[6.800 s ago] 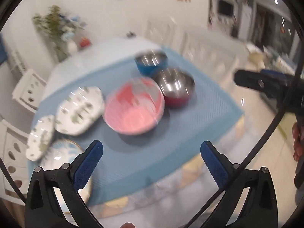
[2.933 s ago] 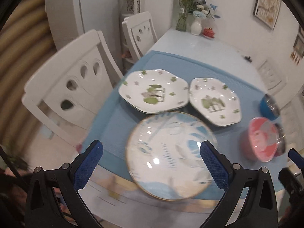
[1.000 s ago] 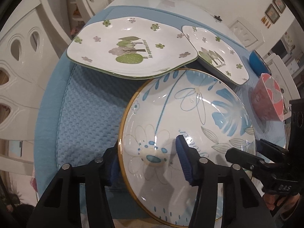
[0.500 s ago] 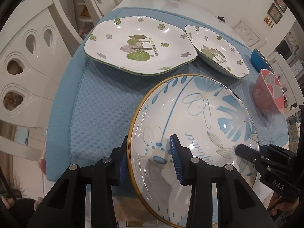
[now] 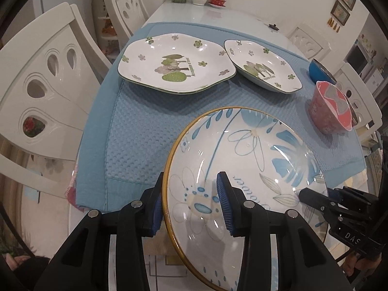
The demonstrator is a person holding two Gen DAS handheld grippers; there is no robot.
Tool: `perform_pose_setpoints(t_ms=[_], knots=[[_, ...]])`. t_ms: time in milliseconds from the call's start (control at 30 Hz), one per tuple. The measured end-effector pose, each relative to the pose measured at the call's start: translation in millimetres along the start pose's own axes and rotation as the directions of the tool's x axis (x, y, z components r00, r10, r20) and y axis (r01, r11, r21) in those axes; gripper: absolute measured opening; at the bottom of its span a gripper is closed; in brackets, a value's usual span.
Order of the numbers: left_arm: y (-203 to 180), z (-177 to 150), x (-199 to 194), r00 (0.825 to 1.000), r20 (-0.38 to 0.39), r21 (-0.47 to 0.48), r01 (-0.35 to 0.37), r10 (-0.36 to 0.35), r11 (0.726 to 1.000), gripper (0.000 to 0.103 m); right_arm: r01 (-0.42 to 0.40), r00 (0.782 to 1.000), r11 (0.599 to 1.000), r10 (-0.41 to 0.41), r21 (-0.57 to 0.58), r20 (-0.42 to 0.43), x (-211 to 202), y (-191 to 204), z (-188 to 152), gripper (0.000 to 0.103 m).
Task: Organize plates and bowls
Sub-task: 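Lift the round blue-leaf plate with both grippers and carry it toward the mat edge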
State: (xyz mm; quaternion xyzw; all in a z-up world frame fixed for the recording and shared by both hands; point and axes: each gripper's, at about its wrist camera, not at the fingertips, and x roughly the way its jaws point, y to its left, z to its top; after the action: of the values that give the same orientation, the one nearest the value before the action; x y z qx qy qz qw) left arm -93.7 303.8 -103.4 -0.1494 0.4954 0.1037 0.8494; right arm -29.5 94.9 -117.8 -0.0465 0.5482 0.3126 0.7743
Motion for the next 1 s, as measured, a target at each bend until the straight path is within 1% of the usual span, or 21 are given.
perform_pose_setpoints(t_ms=[167, 267, 333, 467, 600, 800, 1000], knots=[[6.3, -7.5, -6.9, 1.000, 0.000, -0.014, -0.002, 0.002, 1.000, 0.037, 0.019, 1.000, 0.999, -0.018, -0.030, 0.021, -5.1, 4.6, -2.7, 0.026], [12.0, -12.3, -12.1, 1.000, 0.005, -0.019, -0.003, 0.003, 1.000, 0.037, 0.004, 1.000, 1.000, -0.004, -0.020, 0.013, -1.7, 5.6, -3.7, 0.026], [16.4, -15.9, -13.5, 1.000, -0.005, -0.023, -0.008, 0.008, 1.000, 0.037, -0.007, 1.000, 1.000, 0.007, -0.010, 0.010, -0.2, 8.3, -7.0, 0.026], [31.6, -24.1, -14.7, 1.000, -0.025, -0.070, -0.001, -0.001, 0.998, 0.037, -0.001, 1.000, 0.999, 0.001, -0.034, 0.003, 2.4, 21.5, -12.0, 0.026], [44.4, -29.9, -17.8, 1.000, -0.027, -0.102, -0.002, 0.000, 0.995, 0.037, -0.004, 1.000, 0.998, 0.003, -0.060, -0.014, 7.0, 33.7, -15.8, 0.026], [52.8, -33.4, -20.4, 1.000, -0.023, -0.114, 0.006, -0.008, 0.993, 0.037, -0.018, 0.999, 0.999, 0.016, -0.050, -0.030, 12.3, 39.9, -16.3, 0.026], [51.9, -31.6, -15.6, 0.999, -0.032, -0.109, 0.018, -0.022, 0.994, 0.037, 0.002, 1.000, 0.999, -0.003, -0.046, -0.025, 12.0, 39.7, -15.5, 0.026]])
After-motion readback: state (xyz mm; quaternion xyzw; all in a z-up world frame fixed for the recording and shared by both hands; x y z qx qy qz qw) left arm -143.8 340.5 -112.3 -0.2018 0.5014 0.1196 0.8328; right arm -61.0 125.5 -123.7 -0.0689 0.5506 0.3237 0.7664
